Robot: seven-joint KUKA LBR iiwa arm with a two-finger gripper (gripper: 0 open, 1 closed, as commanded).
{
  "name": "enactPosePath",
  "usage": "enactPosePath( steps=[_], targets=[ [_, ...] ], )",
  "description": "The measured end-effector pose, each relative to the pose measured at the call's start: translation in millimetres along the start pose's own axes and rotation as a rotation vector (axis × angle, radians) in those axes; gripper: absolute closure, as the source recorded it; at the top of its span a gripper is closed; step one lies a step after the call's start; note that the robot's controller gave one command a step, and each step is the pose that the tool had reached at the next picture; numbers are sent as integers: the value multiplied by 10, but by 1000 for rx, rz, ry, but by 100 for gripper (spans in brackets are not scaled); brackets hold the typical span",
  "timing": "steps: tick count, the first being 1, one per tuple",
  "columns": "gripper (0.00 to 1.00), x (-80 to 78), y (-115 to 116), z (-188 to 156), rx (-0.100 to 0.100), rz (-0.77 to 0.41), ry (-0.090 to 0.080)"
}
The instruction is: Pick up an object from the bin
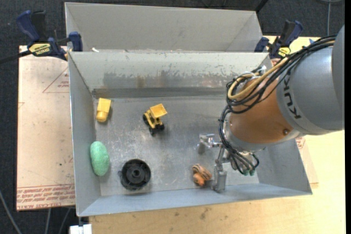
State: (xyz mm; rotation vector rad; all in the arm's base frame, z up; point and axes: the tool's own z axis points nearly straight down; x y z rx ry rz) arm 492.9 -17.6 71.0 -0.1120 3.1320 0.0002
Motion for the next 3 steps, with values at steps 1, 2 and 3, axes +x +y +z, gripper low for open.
enactPosePath(
  steps=[1,2,3],
  targets=[
    [0,16,85,-1,0,-94,-4],
    [100,-33,168,10,-1,-165,4],
    [100,-33,169,10,-1,-166,4]
  ],
)
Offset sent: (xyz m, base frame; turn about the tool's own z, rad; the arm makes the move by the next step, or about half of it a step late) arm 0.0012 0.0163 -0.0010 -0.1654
